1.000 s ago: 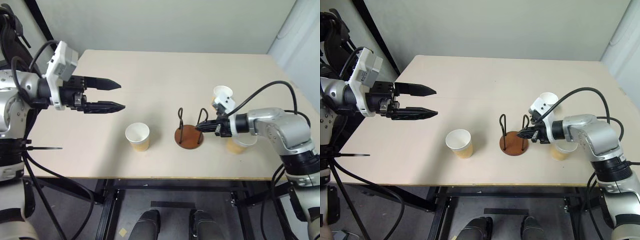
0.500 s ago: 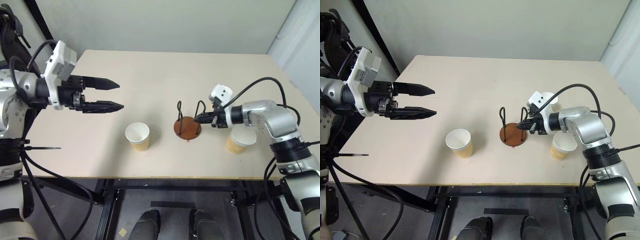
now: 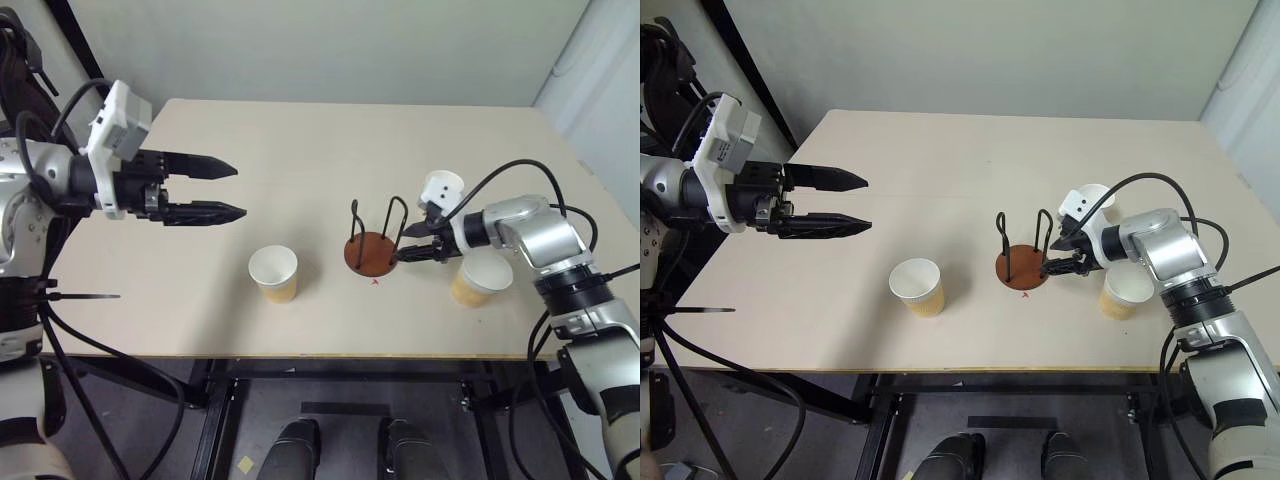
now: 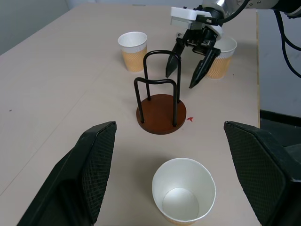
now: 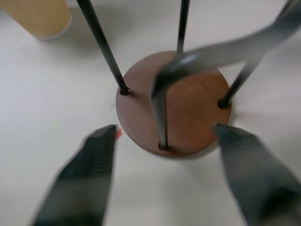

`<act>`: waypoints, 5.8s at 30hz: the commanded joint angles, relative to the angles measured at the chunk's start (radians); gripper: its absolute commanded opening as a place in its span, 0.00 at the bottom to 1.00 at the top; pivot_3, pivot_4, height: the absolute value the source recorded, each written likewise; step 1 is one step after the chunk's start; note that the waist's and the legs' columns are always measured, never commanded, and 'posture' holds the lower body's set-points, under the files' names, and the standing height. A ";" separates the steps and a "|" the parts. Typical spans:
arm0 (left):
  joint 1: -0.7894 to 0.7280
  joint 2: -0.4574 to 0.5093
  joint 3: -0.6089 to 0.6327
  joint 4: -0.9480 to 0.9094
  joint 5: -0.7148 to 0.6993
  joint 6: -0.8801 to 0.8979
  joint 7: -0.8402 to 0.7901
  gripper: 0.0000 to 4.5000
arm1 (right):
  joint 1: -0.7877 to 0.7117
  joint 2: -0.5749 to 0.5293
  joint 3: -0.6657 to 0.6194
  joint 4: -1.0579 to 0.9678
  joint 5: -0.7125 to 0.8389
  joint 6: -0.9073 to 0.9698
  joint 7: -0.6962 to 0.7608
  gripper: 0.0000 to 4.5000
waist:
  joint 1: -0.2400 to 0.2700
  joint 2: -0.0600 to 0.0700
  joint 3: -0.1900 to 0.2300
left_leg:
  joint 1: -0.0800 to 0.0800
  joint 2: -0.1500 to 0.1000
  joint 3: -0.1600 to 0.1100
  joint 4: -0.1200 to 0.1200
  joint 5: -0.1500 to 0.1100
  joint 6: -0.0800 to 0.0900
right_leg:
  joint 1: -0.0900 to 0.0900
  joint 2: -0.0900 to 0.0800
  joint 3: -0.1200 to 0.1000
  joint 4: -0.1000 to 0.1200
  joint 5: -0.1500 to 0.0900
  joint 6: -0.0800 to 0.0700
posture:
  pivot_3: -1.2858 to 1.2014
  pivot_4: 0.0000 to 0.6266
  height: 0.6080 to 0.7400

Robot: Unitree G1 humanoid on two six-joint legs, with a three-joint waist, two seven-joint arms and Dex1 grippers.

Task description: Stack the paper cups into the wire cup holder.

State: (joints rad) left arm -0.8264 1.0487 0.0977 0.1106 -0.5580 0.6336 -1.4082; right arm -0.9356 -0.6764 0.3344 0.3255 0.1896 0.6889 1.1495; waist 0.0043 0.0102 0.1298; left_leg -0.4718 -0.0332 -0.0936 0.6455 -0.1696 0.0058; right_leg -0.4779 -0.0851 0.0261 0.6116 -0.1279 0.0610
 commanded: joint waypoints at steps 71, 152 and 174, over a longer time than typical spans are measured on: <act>-0.009 0.121 0.026 0.110 0.056 -0.039 -0.078 0.87 | -0.530 0.000 -0.075 0.473 -0.410 -0.711 0.236 0.01 | -0.009 0.003 0.002 | -0.001 0.002 -0.001 -0.002 -0.013 -0.014 | -0.003 0.000 -0.003 0.001 0.000 -0.006 | 0.52 0.24 1.00; -0.151 -0.071 -0.061 0.078 0.038 -0.061 -0.150 0.87 | 0.092 -0.483 -0.094 -0.510 -0.177 -0.186 0.444 0.99 | -0.008 0.000 0.000 | 0.011 0.007 -0.009 -0.014 0.018 -0.010 | 0.006 -0.001 -0.021 0.016 -0.011 -0.012 | 0.52 0.24 1.00; -0.117 -0.023 -0.036 0.071 0.037 -0.067 -0.139 0.87 | 0.205 -0.446 0.000 -0.397 -0.339 -0.392 0.363 0.99 | -0.003 -0.001 0.000 | 0.013 0.008 -0.008 -0.014 0.012 -0.009 | 0.013 -0.001 -0.021 0.014 -0.017 -0.006 | 0.52 0.24 1.00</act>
State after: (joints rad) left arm -0.9366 1.0040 0.0271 0.1981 -0.5152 0.5698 -1.5463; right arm -0.7285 -1.1228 0.3357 -0.0717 -0.1366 0.3110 1.5211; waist 0.0009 0.0096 0.1298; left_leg -0.4590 -0.0252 -0.1021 0.6314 -0.1576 -0.0032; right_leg -0.4647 -0.0861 0.0055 0.6258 -0.1455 0.0552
